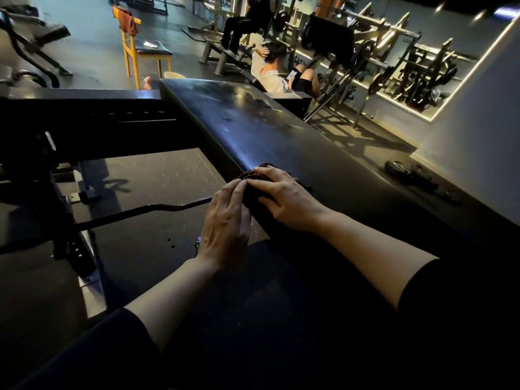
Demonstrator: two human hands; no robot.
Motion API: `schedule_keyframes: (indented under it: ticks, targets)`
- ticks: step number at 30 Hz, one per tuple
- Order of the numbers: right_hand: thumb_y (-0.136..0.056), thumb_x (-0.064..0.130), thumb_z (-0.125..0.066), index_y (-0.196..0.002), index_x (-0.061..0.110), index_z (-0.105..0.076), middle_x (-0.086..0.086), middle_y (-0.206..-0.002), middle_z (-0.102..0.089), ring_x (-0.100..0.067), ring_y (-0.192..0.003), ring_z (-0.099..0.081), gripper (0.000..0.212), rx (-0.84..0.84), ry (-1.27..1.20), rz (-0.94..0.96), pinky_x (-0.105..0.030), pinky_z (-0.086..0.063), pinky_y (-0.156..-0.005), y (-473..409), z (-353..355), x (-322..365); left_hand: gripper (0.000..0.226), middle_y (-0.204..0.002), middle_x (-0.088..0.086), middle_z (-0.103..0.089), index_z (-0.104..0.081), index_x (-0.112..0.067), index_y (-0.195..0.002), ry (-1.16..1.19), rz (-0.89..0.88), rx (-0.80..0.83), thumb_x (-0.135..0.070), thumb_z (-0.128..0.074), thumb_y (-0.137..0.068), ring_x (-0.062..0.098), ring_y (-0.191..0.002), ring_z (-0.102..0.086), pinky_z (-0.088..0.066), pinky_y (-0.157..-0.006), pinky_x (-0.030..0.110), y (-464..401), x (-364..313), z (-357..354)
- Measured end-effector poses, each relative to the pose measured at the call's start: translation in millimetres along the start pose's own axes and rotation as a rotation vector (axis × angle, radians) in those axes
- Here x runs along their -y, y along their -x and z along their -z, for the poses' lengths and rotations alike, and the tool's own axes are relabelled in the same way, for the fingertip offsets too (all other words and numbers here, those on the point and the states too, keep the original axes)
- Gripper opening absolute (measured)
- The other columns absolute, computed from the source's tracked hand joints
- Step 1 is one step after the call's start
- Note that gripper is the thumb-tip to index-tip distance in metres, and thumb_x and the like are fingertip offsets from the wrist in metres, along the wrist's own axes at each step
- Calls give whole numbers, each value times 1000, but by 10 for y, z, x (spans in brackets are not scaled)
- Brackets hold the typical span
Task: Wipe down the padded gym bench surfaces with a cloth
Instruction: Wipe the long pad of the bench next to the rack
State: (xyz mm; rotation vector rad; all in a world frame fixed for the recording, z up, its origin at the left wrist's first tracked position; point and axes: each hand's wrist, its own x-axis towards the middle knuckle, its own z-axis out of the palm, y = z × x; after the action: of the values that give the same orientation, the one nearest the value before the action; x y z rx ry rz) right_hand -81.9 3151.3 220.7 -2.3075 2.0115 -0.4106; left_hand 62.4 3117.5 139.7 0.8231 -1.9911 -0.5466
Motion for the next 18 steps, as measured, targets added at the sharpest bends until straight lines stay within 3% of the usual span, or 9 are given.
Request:
schedule_keyframes:
  ticks: [7,12,15,18]
  targets:
    - [-95,13,-51,-136,17,-51,-7,-147,-40,-22,-140,-30,41,-64,-86,-170,-38,-21,-117,-679,-4,-233,50,-139,10,-46,-49,-8,-135,-19,-99,108,-29,-36,-92,24,-128,-43,-39,-106,44,-658,405,111]
    - [-96,11,-51,-137,19,-50,1,-149,-38,-12,-141,-25,42,-77,-59,-172,-5,-6,-109,-202,61,-123,41,-128,10,-56,-61,-8,-123,-19,-273,143,-25,-39,-93,23,-121,-47,-40,-104,42,-953,521,76]
    - [-96,12,-51,-136,24,-50,8,-150,-33,-5,-141,-19,42,-33,-85,-166,-9,-7,-111,50,135,-205,39,-124,9,-60,-64,-10,-117,-56,-360,201,-27,-40,-93,26,-122,-50,-40,-105,43,-1139,567,-16]
    - [-95,9,-51,-132,22,-55,4,-150,-36,-8,-139,-27,40,-38,-61,-234,-16,-14,-114,-200,187,-543,36,-117,5,-64,-68,-13,-112,-71,-408,244,-28,-44,-89,24,-121,-51,-39,-105,42,-1413,565,-134]
